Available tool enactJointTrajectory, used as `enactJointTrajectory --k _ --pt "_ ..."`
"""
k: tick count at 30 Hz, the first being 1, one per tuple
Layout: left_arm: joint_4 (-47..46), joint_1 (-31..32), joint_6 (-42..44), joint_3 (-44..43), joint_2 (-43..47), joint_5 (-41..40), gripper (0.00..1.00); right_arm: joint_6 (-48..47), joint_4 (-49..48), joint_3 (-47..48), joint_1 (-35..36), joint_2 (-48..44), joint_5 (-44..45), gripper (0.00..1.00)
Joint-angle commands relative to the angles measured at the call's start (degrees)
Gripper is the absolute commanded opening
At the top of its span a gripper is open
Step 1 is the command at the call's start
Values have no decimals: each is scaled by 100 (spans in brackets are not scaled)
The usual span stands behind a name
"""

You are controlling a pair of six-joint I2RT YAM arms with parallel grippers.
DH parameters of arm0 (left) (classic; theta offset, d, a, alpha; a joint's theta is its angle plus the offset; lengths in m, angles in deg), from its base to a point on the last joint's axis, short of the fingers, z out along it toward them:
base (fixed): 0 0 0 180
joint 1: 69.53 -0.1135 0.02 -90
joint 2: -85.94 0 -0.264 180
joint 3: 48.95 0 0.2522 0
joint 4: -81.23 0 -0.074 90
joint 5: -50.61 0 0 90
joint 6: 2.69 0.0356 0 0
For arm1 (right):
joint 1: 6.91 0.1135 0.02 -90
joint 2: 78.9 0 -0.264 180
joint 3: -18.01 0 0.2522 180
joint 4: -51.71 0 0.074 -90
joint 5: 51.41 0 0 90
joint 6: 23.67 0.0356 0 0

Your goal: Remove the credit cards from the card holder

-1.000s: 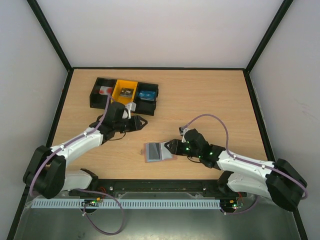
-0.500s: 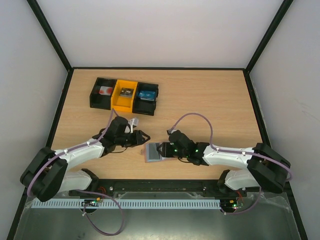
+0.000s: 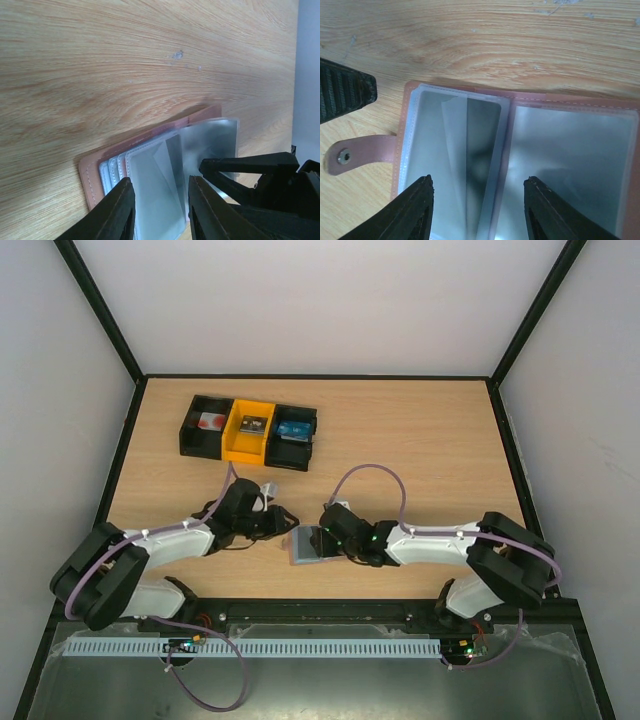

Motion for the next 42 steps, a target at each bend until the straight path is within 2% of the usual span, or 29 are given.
enactJointTrajectory --k 1,13,20,32,34,42 --pt "46 74 64 63 -96 -203 30 -149 393 216 51 170 371 49" --pt "49 84 42 258 -48 -292 28 -202 743 706 366 785 797 50" --pt "117 91 90 279 -68 -419 26 -212 1242 799 434 867 1577 41" --pt "381 89 294 97 -230 -684 27 -93 676 147 440 586 1831 7" --pt "345 84 234 96 -154 -623 27 -98 556 72 438 533 1789 6" --pt "-64 83 -142 72 254 -163 41 -75 379 -74 436 188 1737 4"
